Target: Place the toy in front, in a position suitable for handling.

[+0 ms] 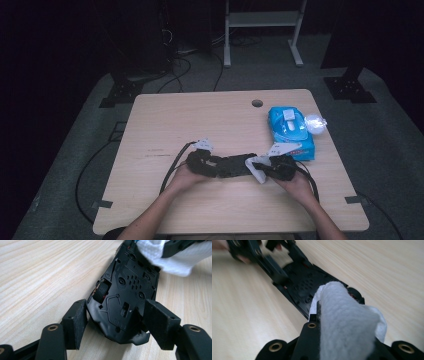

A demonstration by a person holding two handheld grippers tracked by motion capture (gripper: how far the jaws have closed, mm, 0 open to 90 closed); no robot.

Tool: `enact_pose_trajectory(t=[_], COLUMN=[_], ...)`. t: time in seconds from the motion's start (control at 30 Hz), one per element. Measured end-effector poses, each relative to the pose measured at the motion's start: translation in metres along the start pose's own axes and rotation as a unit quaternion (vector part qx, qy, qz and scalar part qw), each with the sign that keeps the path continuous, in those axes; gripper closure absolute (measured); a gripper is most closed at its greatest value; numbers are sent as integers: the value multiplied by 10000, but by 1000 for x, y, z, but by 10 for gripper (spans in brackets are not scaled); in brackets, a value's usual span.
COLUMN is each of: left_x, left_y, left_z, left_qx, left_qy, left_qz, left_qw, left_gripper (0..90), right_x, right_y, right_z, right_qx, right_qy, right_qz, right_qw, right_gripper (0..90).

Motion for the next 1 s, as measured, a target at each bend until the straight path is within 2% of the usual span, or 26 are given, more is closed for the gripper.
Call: enact_pose_trajectory(t=[0.07,0.13,0.3,0.37,0.4,0.47,0.5,0.53,0.57,0.6,0.63,0.73,0.8,0.9,0.93,0.97,1.0], left_x=[0,-1,0,0,0,4,4,5,5,3,2,2,0,-5,-5,-8,-10], left_y=[0,0,0,0,0,0,1,1,1,0,1,2,2,3,3,3,3], left_z=[0,0,0,1,1,3,3,5,5,7,8,8,8,6,6,5,5], left_qx=[-9,-10,-7,10,29,169,193,216,216,208,200,255,233,119,119,71,54], left_qy=[-19,-7,-37,-58,-86,-103,-139,-259,-259,-438,-484,-447,-368,-132,-132,33,102], left_qz=[-24,-44,-68,-53,-75,-191,-234,-305,-305,-416,-419,-330,-184,105,105,326,397], left_qw=[10000,10000,10000,10000,9999,9996,9994,9990,9990,9980,9977,9981,9989,9998,9998,9994,9991], left_gripper=[369,369,370,369,365,328,289,288,291,315,336,332,333,334,335,335,335], right_x=[1,5,7,8,9,9,9,9,9,9,9,10,12,14,14,14,15], right_y=[-1,-7,-14,-15,-15,-15,-15,-15,-15,-15,-16,-16,-17,-18,-18,-19,-19], right_z=[1,6,0,0,1,2,2,2,2,2,2,2,1,0,0,0,0], right_qx=[61,265,297,239,254,295,296,278,241,211,192,131,114,72,72,46,40], right_qy=[20,32,45,34,-5,-74,-69,-63,-52,-57,-62,-136,-204,-238,-238,-269,-279], right_qz=[-1,-63,-101,-219,-380,-528,-545,-561,-574,-617,-642,-760,-837,-912,-912,-941,-936], right_qw=[10000,9996,9995,9995,9990,9981,9981,9980,9980,9979,9977,9969,9962,9955,9955,9952,9952], right_gripper=[840,840,841,843,843,844,844,844,845,845,845,846,847,848,848,849,849])
Point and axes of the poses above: each handheld gripper's, and its own axes: z roughly forward along the jaws, y roughly out of its top, x roughly to its left, the point moved 10 cm from there along z, roughly forward along the jaws, and after that the axes turned 8 degrees about -z, right-handed, at the moved point
